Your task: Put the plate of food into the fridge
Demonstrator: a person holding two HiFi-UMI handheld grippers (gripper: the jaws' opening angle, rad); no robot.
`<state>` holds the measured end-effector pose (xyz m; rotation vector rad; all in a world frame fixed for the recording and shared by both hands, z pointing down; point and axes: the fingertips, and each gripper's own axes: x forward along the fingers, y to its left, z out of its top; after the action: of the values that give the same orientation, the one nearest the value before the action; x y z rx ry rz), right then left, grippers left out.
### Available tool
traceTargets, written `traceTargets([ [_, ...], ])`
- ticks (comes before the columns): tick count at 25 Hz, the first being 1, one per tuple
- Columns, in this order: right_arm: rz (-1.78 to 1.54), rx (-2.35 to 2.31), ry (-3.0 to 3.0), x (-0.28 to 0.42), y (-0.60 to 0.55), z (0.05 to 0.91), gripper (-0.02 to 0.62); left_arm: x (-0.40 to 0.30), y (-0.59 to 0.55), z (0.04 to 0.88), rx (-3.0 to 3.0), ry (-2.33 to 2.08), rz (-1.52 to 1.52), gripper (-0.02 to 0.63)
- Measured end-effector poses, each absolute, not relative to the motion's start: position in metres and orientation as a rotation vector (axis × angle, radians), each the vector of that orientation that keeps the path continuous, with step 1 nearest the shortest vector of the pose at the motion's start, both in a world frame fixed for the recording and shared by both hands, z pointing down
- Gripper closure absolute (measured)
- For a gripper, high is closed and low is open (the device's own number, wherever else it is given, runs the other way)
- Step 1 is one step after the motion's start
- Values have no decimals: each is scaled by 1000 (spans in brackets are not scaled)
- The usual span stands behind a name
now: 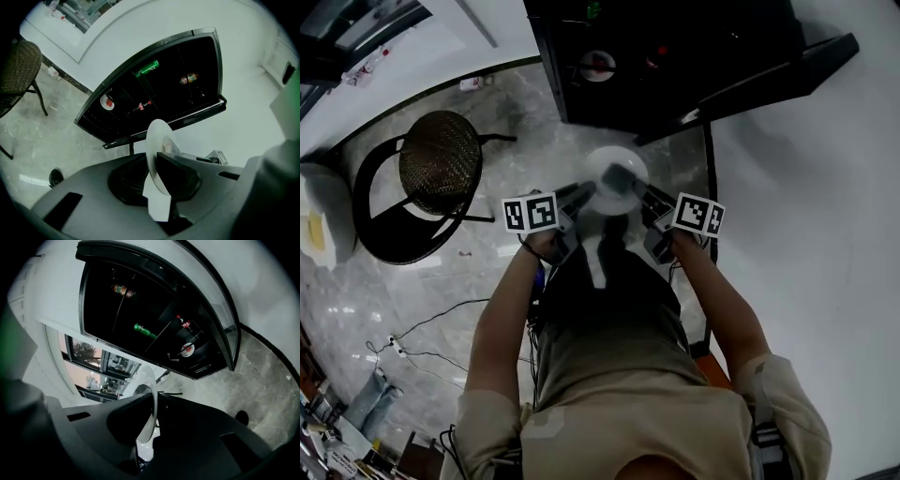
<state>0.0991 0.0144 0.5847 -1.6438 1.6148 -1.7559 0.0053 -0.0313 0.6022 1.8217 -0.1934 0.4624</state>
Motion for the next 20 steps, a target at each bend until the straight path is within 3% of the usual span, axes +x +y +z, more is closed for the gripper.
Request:
traceTargets([
  [20, -1758, -1661, 1571, 91, -24, 656, 565, -1, -71, 670, 1846, -177, 489, 552],
])
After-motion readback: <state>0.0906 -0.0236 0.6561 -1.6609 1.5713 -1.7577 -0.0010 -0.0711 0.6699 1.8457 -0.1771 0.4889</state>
